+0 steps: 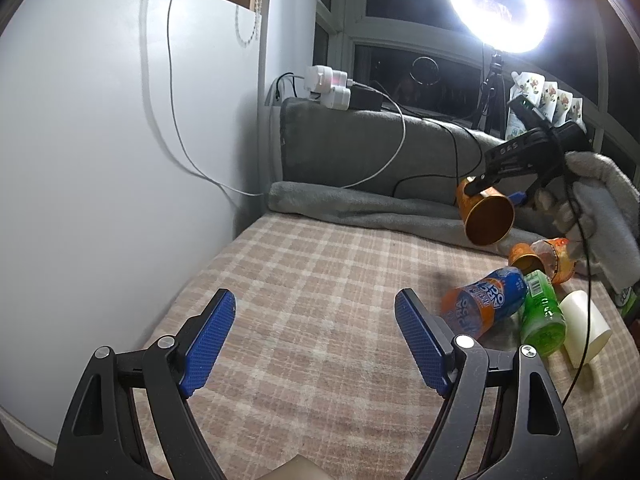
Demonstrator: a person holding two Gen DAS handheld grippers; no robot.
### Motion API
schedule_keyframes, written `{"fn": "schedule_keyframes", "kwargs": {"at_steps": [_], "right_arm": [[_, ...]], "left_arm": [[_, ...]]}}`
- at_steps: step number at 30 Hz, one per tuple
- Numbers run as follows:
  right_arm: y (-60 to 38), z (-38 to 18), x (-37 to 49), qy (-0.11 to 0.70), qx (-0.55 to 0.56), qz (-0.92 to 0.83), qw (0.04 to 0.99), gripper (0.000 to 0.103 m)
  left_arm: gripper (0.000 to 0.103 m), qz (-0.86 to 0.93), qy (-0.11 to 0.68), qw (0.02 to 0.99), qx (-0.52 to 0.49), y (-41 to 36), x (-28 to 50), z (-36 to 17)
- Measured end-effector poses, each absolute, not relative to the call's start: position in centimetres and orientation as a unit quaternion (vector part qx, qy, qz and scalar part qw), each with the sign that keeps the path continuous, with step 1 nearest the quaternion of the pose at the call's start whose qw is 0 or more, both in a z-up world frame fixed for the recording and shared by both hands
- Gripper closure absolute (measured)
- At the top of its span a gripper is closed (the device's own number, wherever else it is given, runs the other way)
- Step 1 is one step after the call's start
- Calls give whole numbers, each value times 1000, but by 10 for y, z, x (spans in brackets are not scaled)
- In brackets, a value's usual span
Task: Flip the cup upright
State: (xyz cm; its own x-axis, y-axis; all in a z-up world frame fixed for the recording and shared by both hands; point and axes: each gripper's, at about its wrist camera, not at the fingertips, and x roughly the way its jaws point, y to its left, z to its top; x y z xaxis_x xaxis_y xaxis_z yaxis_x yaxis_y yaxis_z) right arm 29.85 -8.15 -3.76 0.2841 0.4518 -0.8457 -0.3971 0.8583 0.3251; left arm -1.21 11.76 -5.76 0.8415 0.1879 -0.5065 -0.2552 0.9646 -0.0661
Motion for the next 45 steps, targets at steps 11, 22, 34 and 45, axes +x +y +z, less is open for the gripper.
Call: {"fn": "schedule_keyframes", "kwargs": {"at_steps": [11, 22, 34, 45], "right_arm": [[-93, -10, 205, 517, -81, 331, 785, 37], [-93, -60, 108, 535, -205, 373, 730, 37], [-79, -106, 84, 532, -287, 388, 696, 35], [-90, -96, 78, 511, -251, 406, 714, 26]], "left_arm": [[21, 105, 244, 962, -67, 112, -36, -45], [21, 82, 260, 961, -54, 98, -52, -47], [21, 32, 318, 944, -83, 95, -48, -66], [21, -43, 356, 934, -10, 72, -36, -73]]}}
